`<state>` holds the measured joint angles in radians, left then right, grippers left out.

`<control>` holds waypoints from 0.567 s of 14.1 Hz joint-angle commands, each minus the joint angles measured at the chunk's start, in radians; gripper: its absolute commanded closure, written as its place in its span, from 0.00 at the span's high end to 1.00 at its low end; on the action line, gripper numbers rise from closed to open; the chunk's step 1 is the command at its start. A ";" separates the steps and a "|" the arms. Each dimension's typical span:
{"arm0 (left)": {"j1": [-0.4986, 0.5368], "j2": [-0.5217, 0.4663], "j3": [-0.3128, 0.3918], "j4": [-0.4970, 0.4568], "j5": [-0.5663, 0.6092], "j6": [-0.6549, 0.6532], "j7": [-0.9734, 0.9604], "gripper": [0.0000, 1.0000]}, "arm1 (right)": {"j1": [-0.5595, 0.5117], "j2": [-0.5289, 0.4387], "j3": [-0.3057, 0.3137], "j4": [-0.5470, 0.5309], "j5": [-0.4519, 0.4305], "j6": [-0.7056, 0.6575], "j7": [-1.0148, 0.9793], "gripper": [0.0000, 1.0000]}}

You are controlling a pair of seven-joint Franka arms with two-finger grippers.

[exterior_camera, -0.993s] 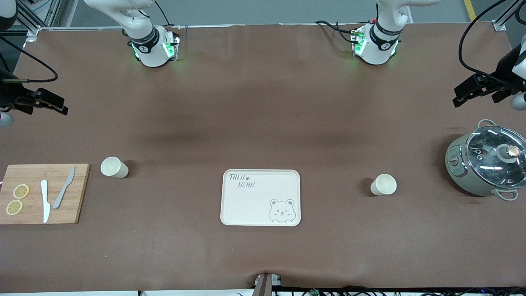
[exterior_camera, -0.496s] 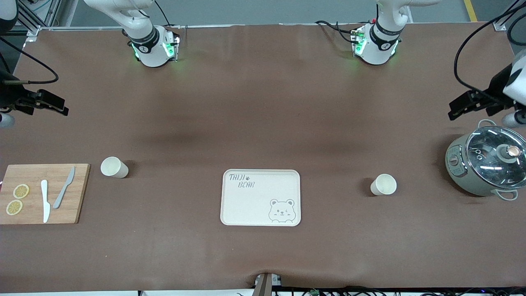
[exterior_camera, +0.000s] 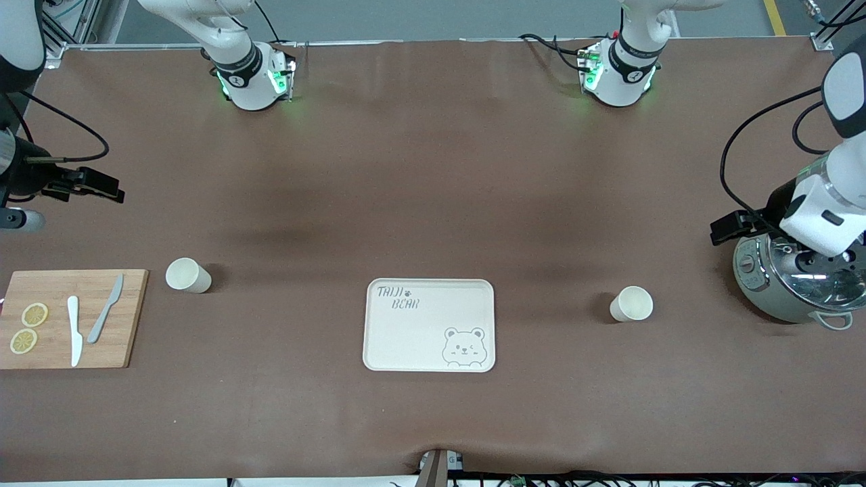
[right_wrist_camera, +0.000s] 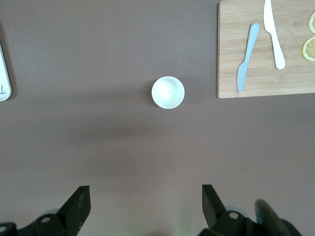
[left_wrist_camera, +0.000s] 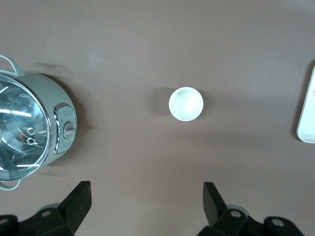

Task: Place white IKEA cup upright on tray with both arms

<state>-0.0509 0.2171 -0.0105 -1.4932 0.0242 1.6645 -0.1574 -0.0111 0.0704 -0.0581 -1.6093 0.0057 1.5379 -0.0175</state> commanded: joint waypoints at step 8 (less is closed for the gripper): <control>0.026 0.096 0.001 0.028 0.023 0.084 0.016 1.00 | -0.112 0.144 0.003 -0.004 0.007 -0.027 0.005 1.00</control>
<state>-0.0378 0.2853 -0.0084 -1.4912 0.0246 1.7399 -0.1561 -0.0931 0.1660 -0.0642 -1.6256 0.0061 1.5158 -0.0173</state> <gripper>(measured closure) 0.000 0.000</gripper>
